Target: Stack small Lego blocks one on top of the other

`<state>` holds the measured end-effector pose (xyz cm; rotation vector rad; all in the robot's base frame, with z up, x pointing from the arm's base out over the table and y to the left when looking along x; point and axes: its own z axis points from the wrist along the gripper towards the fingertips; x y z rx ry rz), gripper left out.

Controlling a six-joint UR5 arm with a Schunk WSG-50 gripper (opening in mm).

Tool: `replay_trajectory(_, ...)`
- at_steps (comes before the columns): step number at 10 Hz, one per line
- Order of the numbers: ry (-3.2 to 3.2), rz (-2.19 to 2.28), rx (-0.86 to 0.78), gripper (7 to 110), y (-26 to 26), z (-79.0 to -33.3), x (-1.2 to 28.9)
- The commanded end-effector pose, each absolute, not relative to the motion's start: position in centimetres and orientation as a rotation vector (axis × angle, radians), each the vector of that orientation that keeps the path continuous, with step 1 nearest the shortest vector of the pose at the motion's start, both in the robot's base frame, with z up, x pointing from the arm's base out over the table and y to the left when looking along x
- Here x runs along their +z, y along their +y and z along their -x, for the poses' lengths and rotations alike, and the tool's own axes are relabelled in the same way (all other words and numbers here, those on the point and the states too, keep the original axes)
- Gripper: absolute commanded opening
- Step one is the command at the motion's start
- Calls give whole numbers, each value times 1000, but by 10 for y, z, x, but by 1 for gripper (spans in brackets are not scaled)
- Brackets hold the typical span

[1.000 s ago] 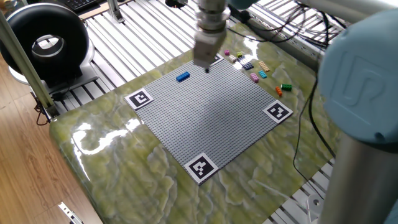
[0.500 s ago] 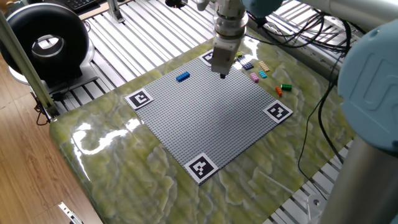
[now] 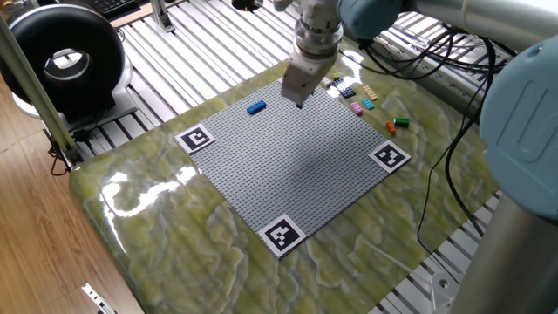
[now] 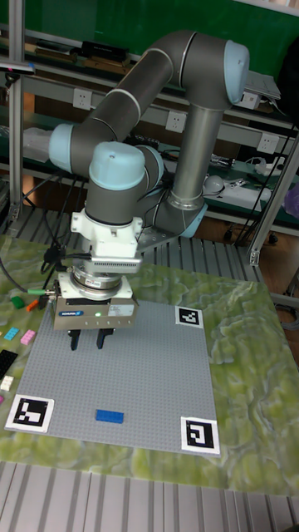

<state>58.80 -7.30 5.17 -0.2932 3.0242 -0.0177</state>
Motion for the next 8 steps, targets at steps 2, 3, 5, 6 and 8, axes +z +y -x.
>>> replay_trajectory(2,2978,41,64,7,-56,-606,55)
replay_trajectory(3,2948,6,68,7,-55,-616,55)
replay_trajectory(5,2942,-49,85,7,-53,-618,55)
replay_trajectory(6,2948,-46,76,7,-55,-616,54)
replay_trajectory(8,2962,-30,76,7,-55,-612,53)
